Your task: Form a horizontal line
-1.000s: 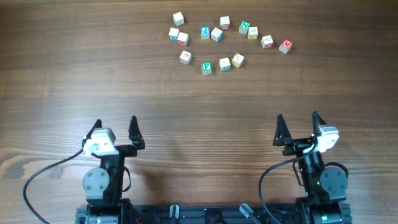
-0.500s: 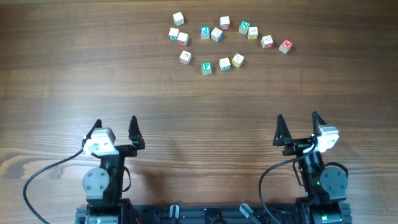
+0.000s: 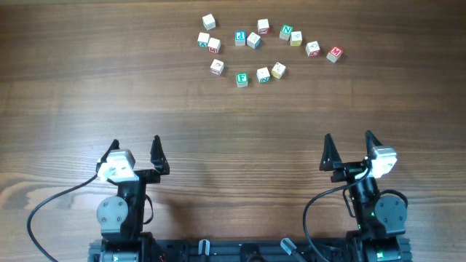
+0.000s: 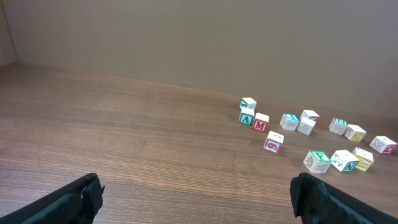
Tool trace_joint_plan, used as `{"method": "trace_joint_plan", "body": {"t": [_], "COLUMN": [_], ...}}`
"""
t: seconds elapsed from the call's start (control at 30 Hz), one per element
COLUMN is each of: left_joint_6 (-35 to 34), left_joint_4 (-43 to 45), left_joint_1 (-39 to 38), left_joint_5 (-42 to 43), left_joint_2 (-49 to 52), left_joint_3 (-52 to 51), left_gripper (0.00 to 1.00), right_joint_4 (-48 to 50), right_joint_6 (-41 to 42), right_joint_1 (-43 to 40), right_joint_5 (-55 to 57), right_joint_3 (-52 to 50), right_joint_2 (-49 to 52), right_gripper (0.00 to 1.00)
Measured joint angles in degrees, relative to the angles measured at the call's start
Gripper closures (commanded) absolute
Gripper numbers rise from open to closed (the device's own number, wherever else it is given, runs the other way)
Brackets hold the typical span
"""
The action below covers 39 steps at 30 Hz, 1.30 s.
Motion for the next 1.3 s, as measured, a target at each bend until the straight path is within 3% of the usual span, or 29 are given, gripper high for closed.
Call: {"method": "trace_joint_plan", "body": {"t": [0.87,1.17,1.3], "left_joint_6": [0.0,-3.21,-3.87], "left_joint_4": [0.02,0.24,-2.73], "left_joint_1": [0.0,0.0,0.0], "left_joint_5": [0.28,11.1,14.27], "left_joint_2": [0.0,0.0,0.04], "left_joint_3": [0.0,0.5,6.05], "left_gripper": [0.0,0.0,0.0], "right_joint_4": [0.0,0.0,0.0], "right_joint_6": [0.0,0.0,0.0], "right_joint_1": [0.0,0.0,0.0], "right_joint_5": [0.0,0.0,-0.02], "right_joint_3": [0.0,0.0,0.0], "right_joint_2": [0.0,0.0,0.11], "right_gripper": [0.0,0.0,0.0]}}
